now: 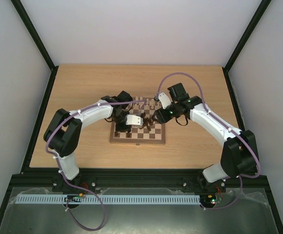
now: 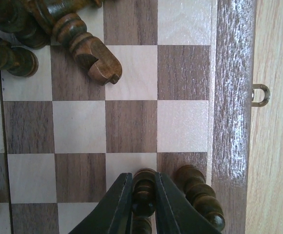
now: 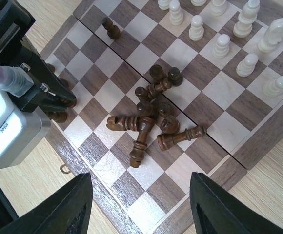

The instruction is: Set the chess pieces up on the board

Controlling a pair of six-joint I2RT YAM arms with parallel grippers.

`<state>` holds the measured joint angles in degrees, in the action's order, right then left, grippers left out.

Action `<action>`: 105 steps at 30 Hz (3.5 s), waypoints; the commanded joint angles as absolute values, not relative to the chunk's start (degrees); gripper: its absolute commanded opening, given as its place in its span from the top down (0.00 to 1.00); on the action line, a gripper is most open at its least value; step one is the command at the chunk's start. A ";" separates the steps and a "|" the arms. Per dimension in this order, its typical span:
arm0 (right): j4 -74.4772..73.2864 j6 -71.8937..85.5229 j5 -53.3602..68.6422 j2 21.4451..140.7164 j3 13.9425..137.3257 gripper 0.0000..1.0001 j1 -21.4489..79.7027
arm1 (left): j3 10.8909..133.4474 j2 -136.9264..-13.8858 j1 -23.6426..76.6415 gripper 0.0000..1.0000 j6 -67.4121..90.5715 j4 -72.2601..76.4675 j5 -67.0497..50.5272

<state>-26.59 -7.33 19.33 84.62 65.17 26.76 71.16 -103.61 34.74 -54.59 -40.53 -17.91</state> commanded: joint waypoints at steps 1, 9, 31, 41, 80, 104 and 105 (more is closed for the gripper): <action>-26.64 -7.82 20.39 83.41 64.29 0.45 26.90 | 70.83 -104.77 35.09 0.85 -53.49 -40.21 -17.02; -26.64 -7.83 20.50 83.58 64.33 0.45 26.89 | 70.75 -104.99 35.10 0.80 -53.37 -40.01 -16.28; -28.36 -9.74 19.17 86.26 68.44 0.44 26.90 | 74.29 -93.24 28.57 0.60 -51.28 -45.27 -23.53; -36.61 -23.72 16.12 94.81 80.02 0.56 26.94 | 72.01 -82.56 22.67 0.44 -14.33 -25.81 -29.22; -43.80 -15.35 17.23 114.81 88.36 0.76 28.38 | 55.83 -79.96 7.82 0.01 13.62 -5.89 -46.14; -41.63 -15.07 10.32 114.67 91.82 0.98 28.39 | 56.92 -81.44 7.91 0.01 14.60 -5.23 -48.34; -41.46 -15.15 9.97 114.47 92.06 0.98 28.39 | 56.93 -81.39 7.91 0.01 14.45 -5.27 -48.30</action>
